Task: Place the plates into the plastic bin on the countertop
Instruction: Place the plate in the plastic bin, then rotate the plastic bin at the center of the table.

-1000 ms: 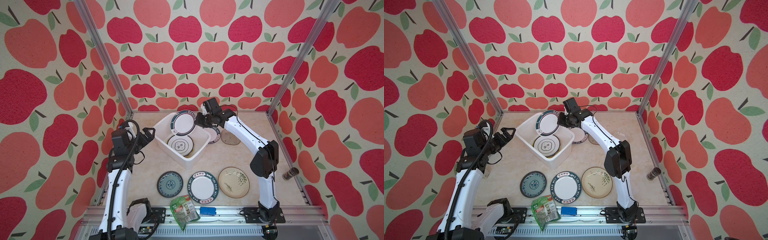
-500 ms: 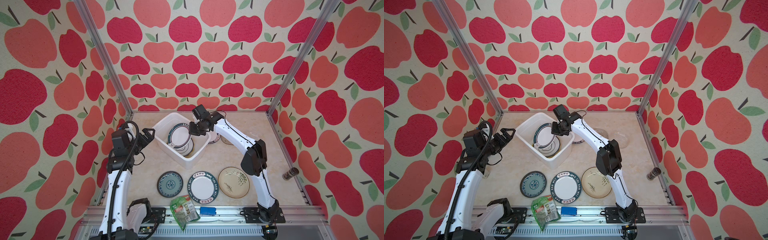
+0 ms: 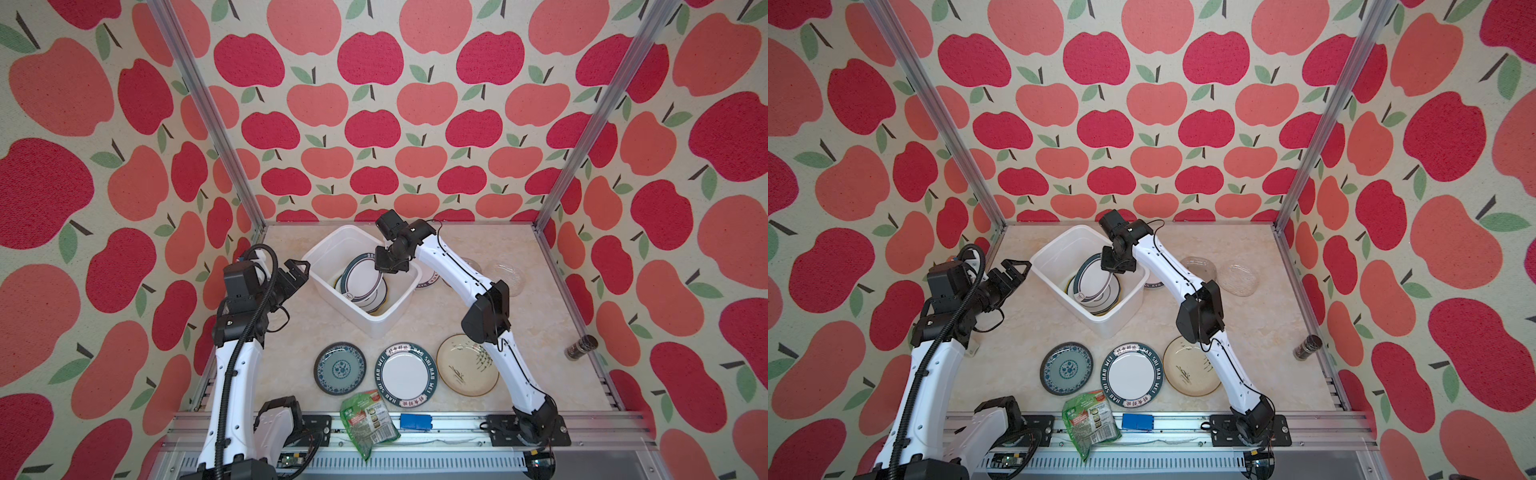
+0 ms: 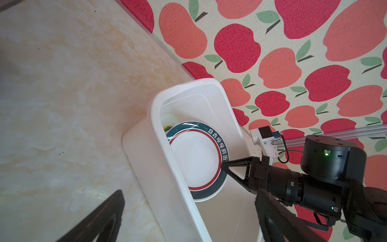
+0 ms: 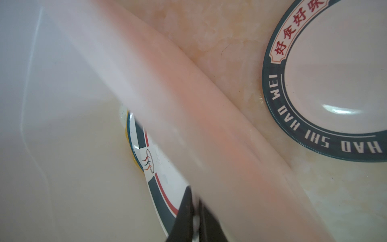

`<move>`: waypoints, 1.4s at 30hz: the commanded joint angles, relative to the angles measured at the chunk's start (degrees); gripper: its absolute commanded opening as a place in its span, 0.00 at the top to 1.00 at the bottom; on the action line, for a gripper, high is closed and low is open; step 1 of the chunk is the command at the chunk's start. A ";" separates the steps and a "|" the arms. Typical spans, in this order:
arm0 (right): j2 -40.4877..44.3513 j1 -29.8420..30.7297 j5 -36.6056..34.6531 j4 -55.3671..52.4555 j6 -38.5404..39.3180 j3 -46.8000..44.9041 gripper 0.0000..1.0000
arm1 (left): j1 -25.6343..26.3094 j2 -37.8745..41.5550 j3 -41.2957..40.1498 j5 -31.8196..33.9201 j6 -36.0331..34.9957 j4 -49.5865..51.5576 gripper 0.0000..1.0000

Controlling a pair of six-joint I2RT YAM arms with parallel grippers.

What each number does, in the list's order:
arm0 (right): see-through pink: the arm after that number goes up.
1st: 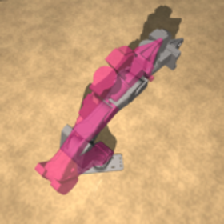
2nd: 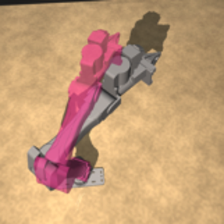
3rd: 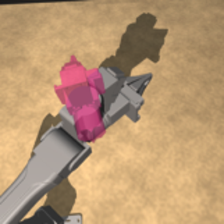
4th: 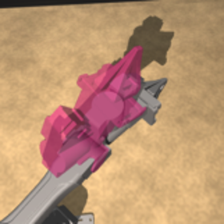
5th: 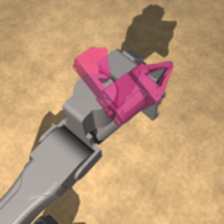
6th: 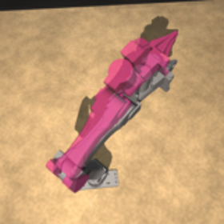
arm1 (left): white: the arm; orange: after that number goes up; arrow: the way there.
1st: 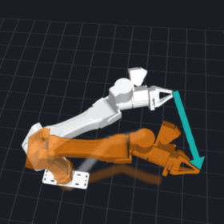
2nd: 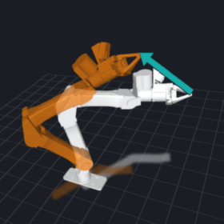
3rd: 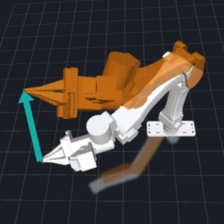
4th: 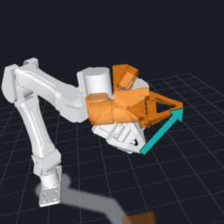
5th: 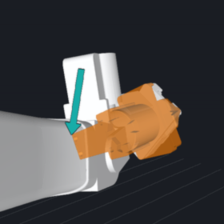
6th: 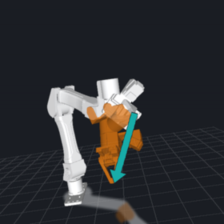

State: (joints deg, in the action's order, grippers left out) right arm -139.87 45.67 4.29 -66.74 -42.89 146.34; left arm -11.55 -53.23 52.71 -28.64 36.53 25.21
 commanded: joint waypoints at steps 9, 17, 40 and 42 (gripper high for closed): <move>-1.44 -1.28 2.37 -4.46 -0.63 1.53 0.76 | -0.40 1.63 2.66 1.65 -0.31 2.04 0.01; -1.12 -2.25 2.77 -3.57 -0.22 1.80 0.76 | -0.45 3.23 1.63 2.16 0.06 2.11 0.01; 49.87 -8.83 0.19 36.51 9.83 -55.11 0.62 | 12.55 14.05 -7.91 4.42 0.14 2.13 0.01; 53.10 -8.98 -0.55 38.07 9.94 -60.85 0.62 | 15.43 16.20 -9.91 5.34 1.15 2.78 0.01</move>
State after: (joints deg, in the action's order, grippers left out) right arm -88.53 37.23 4.93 -36.88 -33.61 92.29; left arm 1.15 -39.62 44.97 -25.91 36.64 27.03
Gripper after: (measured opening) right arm 0.383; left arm 0.992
